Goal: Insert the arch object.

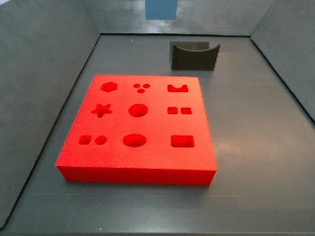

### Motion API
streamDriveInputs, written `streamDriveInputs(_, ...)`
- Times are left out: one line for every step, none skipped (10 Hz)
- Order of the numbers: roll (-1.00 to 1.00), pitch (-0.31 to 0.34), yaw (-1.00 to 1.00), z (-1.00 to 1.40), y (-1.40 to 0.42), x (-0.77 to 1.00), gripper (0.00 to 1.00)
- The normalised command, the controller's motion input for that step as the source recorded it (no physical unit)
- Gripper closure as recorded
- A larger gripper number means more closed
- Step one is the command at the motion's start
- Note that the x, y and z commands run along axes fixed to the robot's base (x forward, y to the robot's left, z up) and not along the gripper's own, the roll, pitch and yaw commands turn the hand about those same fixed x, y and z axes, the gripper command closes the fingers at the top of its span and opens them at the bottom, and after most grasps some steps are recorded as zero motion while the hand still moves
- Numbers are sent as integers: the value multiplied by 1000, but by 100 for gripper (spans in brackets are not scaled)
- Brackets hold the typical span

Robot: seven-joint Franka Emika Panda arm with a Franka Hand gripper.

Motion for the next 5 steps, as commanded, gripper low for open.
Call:
streamDriveInputs(0, 0, 0, -240, 0, 74, 100)
streamDriveInputs(0, 0, 0, -686, 0, 497, 100)
streamDriveInputs(20, 0, 0, -829, 0, 897, 100)
streamDriveInputs(66, 0, -86, -840, 3, 1000, 100)
streamDriveInputs(86, 0, -174, -863, 123, 1000, 100)
